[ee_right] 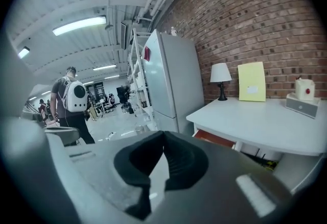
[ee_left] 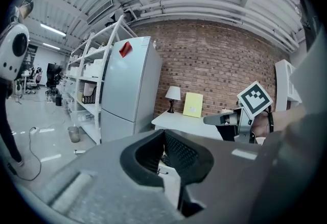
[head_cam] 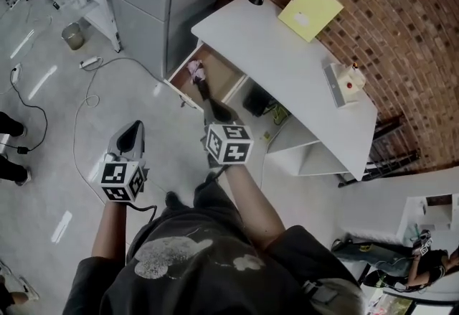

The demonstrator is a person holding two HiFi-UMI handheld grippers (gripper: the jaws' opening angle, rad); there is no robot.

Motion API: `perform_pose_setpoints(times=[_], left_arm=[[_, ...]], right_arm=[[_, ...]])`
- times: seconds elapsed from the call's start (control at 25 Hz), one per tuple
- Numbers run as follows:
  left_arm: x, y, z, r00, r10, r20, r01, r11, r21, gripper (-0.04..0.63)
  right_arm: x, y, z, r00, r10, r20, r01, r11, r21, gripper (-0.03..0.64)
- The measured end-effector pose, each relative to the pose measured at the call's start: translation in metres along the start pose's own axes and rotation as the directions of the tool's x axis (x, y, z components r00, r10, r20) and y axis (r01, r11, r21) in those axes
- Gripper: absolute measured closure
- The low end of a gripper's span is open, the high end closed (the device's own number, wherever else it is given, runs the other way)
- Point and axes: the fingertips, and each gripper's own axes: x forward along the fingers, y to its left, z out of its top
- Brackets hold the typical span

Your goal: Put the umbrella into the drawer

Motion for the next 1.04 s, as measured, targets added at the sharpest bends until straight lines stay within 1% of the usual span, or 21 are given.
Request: perform_pose_setpoints(times=[0.2, 0.36, 0.64, 0.88, 1.04], left_arm=[[-0.005, -0.008, 0.006, 0.999, 0.031, 0.035, -0.031, 1.000, -0.002, 0.584], [-0.007, -0.034, 0.011, 0.999, 0.025, 0.045, -0.026, 1.000, 0.013, 0.584], [-0.018, -0.085, 0.023, 0.998, 0.025, 0.059, -0.027, 0.999, 0.034, 0.584], [-0.038, -0.120, 0.013, 0.998, 0.026, 0.051, -0.029, 0.999, 0.044, 0.584], [-0.048, -0.135, 0.016, 0.998, 0.035, 0.049, -0.037, 0.998, 0.044, 0.584]], right_arm=[[-0.027, -0.013, 0.003, 1.000, -0.004, 0.003, 0.004, 0.999, -0.037, 0.612], [-0.048, -0.030, 0.006, 1.000, 0.000, 0.009, 0.000, 1.000, -0.031, 0.612], [-0.097, -0.048, 0.012, 0.999, 0.037, 0.030, -0.036, 0.999, -0.018, 0.612], [-0.138, -0.065, 0.006, 0.998, 0.037, 0.042, -0.036, 0.999, -0.025, 0.612], [-0.157, -0.070, 0.010, 0.998, 0.044, 0.054, -0.043, 0.999, -0.017, 0.612]])
